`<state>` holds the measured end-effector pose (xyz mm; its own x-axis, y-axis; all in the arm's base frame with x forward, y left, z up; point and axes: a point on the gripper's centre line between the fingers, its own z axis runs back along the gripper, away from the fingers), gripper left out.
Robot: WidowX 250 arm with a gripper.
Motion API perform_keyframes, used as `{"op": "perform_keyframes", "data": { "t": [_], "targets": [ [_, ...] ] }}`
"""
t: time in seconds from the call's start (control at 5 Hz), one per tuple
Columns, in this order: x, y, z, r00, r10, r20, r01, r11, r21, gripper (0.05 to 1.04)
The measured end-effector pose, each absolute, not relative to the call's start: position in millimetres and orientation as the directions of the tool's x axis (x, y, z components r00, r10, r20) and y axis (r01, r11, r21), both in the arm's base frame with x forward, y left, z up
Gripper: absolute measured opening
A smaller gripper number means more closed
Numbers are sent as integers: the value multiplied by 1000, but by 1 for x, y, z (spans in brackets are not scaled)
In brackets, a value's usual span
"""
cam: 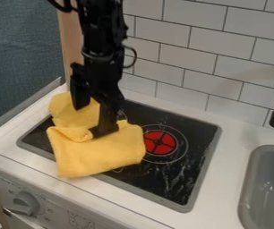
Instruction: Unfold the cloth from top left to bottom right
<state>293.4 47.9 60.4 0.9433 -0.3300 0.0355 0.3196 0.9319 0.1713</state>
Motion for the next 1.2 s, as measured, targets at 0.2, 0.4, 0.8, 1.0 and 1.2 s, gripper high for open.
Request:
{"op": "perform_keyframes", "data": {
  "t": [0.2, 0.4, 0.8, 1.0, 1.2],
  "targets": [
    [295, 51, 46, 947, -321, -9, 318, 933, 170, 999],
    [296, 49, 40, 941, -338, -23, 337, 929, 151, 932],
    [297, 47, 37, 933, -361, -9, 358, 923, 143, 328],
    [297, 48, 37, 934, -358, -5, 355, 925, 132, 152],
    [293, 48, 37, 937, -348, -26, 348, 930, 118, 74]
  ]
}}
